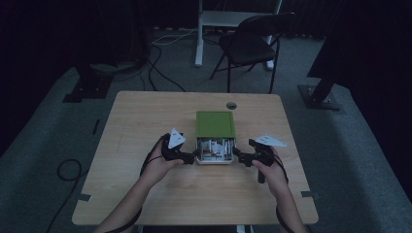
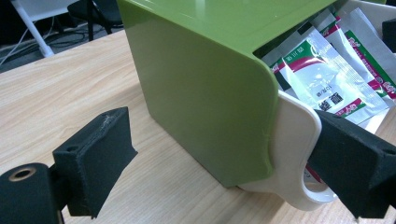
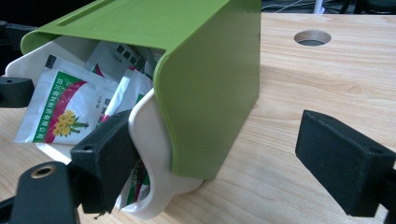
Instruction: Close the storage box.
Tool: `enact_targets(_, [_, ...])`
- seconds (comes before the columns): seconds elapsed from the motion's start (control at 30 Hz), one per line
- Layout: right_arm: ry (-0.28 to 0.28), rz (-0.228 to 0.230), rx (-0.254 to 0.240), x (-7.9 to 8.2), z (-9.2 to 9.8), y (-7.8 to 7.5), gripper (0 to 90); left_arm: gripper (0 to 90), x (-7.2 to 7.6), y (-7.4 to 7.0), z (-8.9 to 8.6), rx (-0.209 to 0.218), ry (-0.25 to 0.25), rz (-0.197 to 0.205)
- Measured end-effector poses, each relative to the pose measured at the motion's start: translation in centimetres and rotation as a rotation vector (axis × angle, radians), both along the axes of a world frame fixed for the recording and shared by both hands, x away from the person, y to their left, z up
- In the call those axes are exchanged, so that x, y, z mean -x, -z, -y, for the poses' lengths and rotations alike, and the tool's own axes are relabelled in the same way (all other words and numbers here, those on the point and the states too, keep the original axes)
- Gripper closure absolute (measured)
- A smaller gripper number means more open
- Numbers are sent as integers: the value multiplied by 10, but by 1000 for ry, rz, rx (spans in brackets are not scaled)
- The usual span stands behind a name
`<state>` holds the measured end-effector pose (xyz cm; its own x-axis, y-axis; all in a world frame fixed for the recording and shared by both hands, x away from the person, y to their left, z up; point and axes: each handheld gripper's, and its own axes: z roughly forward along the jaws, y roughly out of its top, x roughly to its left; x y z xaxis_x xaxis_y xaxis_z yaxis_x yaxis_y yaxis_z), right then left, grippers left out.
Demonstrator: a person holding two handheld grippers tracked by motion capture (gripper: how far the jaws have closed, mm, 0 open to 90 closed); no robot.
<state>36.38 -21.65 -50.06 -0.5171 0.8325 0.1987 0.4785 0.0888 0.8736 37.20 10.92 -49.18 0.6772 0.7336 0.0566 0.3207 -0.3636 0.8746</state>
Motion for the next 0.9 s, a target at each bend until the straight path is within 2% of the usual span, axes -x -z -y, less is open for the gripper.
enact_targets(0.47, [32, 0, 3, -7, -3, 0, 130, 97, -7, 1, 0, 6, -27, -3])
enact_targets(0.9, [67, 6, 3, -10, -5, 0, 127, 97, -13, -1, 3, -10, -45, 5])
